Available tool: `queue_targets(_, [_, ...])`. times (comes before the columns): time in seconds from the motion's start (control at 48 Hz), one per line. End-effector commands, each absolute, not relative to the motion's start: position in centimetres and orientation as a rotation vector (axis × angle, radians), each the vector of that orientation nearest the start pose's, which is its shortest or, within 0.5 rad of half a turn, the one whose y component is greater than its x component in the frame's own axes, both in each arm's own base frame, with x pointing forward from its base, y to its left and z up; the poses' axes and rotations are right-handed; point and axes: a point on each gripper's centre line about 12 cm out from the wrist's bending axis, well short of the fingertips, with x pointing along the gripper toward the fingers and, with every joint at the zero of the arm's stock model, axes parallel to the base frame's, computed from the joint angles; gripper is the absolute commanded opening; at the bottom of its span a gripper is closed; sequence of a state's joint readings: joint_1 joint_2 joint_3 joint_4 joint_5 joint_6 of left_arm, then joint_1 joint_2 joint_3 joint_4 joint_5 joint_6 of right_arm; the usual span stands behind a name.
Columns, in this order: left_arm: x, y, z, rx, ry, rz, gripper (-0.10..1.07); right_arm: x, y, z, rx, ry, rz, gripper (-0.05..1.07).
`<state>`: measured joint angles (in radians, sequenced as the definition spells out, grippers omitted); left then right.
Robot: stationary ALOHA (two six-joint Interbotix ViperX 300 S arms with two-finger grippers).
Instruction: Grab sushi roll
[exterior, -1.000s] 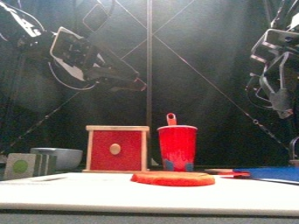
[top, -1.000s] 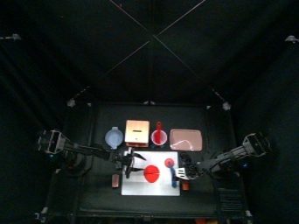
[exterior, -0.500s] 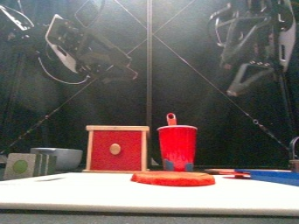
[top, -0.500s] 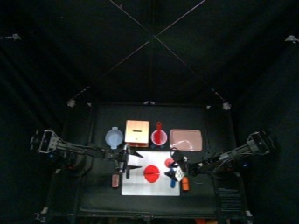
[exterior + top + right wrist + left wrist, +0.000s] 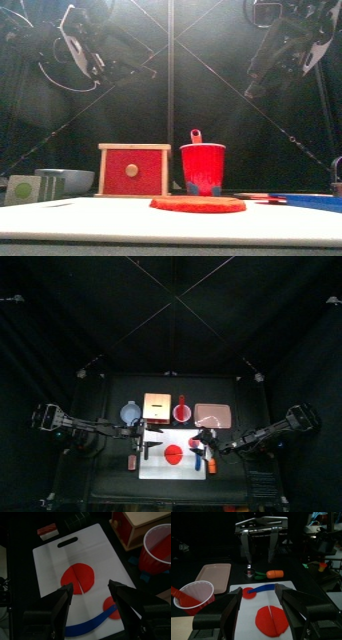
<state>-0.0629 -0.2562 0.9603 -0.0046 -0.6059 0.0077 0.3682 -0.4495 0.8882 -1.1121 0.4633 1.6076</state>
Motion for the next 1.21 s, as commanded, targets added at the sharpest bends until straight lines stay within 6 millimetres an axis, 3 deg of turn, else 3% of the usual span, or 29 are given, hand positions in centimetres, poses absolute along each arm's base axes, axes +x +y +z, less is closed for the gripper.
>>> queue_targets(0.0, [33.0,-2.1,23.2,0.0,0.074,-0.059,0.89,27.9,5.6,23.9,0.282,0.547,-0.198,0.9])
queue_targets(0.396, [33.2,-0.6,22.5,-0.011,0.097,-0.007,0.89,27.2,4.7,22.3,0.302,0.59,-0.235,0.9])
queue_targets(0.833, [33.6,-1.9,23.3,0.018,0.061,-0.057,0.89,28.0,4.6,23.8,0.324,0.548,-0.233,0.9])
queue_targets(1.0, [33.6,-2.6,24.6,0.032,-0.021,-0.085,0.89,29.0,4.3,25.8,0.32,0.488,-0.223,0.9])
queue_targets(1.188, [32.9,-2.3,24.5,0.02,-0.013,-0.075,0.89,30.2,2.8,27.0,0.361,0.439,-0.223,0.9])
